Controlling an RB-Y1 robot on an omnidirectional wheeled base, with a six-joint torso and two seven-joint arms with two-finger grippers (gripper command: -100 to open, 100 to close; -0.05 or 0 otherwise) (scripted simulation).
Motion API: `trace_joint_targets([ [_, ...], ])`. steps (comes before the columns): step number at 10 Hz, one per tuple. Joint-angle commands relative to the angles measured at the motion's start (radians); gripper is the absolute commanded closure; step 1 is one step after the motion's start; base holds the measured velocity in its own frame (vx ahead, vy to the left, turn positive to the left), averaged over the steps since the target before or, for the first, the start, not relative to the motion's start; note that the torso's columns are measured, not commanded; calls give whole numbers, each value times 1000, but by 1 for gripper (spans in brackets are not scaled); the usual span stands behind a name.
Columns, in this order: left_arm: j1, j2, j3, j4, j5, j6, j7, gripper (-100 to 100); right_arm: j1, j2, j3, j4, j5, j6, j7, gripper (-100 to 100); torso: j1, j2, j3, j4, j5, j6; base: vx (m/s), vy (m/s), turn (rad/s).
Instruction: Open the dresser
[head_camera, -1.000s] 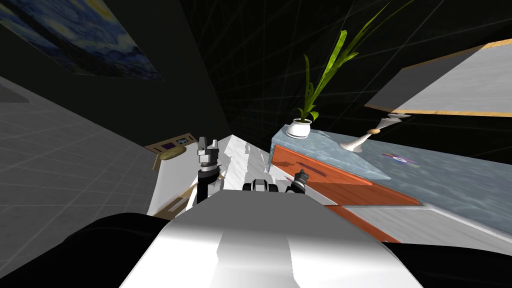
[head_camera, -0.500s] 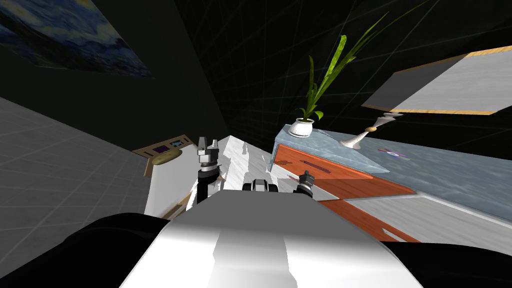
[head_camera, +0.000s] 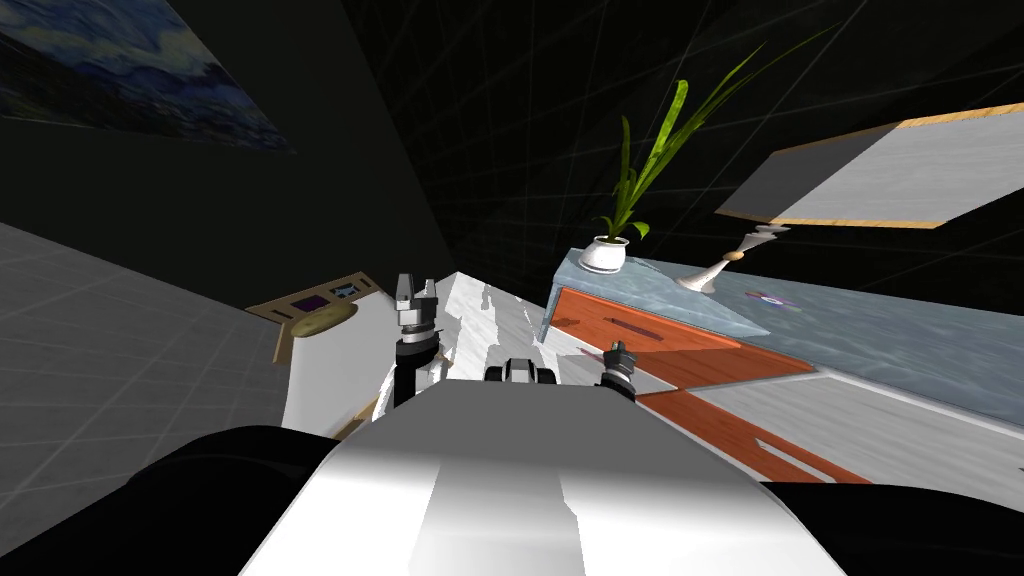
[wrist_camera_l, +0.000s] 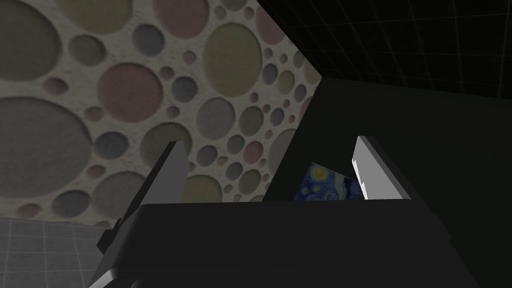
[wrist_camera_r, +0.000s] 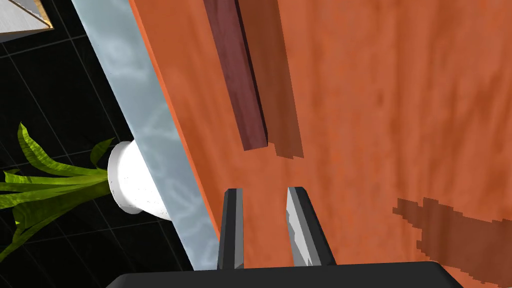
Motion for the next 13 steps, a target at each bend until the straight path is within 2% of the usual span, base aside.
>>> trace_joint_targets([
  [1, 0, 0, 0, 0, 0, 0, 0, 0, -20, -7, -14, -24, -51, -49, -1, -100, 1, 0, 0, 0, 0, 0, 24, -48, 2],
  [10, 0, 0, 0, 0, 0, 0, 0, 0, -84, -23, -58, -115, -218, -201, 4, -100, 6, 1, 0, 0, 2, 0, 17, -38, 2],
  [12, 0, 0, 0, 0, 0, 0, 0, 0, -95, -26, -65, -131, -247, -227, 5, -100, 6, 1, 1, 0, 2, 0, 12, -32, 1],
  [13, 0, 0, 0, 0, 0, 0, 0, 0, -93, -27, -65, -125, -239, -218, 3, -100, 6, 1, 1, 0, 2, 0, 8, -16, 2],
])
